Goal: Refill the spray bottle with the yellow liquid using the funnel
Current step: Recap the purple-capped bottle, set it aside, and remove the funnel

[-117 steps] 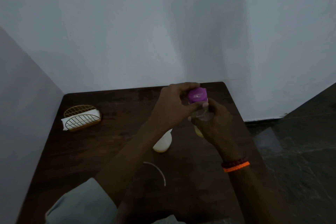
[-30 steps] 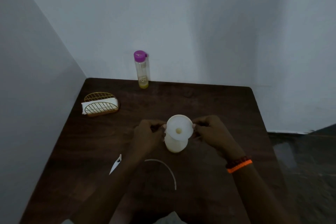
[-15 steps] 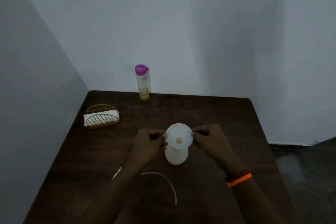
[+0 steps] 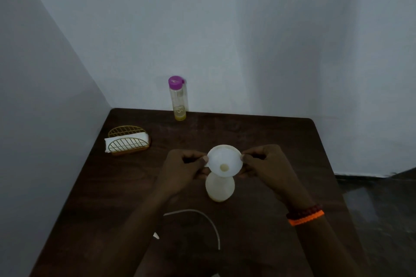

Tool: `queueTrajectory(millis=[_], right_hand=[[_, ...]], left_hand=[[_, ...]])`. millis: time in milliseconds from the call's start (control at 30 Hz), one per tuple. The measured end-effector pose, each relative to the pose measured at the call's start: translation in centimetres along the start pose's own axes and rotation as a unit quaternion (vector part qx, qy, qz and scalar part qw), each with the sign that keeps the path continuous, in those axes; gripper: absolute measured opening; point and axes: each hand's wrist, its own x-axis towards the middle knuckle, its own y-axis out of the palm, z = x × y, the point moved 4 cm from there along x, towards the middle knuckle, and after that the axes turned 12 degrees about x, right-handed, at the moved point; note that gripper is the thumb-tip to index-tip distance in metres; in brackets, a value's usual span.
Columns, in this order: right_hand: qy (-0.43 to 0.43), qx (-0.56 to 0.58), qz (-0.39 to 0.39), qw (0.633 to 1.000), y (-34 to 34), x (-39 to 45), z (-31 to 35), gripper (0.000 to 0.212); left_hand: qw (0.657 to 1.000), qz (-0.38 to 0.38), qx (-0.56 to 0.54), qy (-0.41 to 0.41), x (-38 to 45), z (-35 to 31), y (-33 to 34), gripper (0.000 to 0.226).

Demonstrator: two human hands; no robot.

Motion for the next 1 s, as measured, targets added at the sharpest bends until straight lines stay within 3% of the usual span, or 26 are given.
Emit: queueTrajectory(millis=[267, 533, 767, 1000], right_hand=[[-0.069, -0.009, 0.021, 0.997, -0.1, 1.8, 3.8, 0.013], [-0.139, -0.075, 0.036, 0.987, 1.8, 9.9, 3.9, 0.02], [-0.13, -0.101, 0.018, 0.986, 4.8, 18.9, -0.3, 0.02], [-0.094, -0.103, 0.001, 0.99, 6.4, 25.9, -3.9, 0.021]], left_hand=[[0.991, -0.033, 0.081, 0.098, 1.2, -2.6, -2.7, 0.012], [0.958, -0.122, 0.217, 0.141, 8.7, -1.0, -4.7, 0.019], [0.944, -0.155, 0.276, 0.093, 17.7, 3.5, -4.5, 0.018], [0.956, -0.139, 0.259, 0.023, 23.8, 7.4, -3.2, 0.018]])
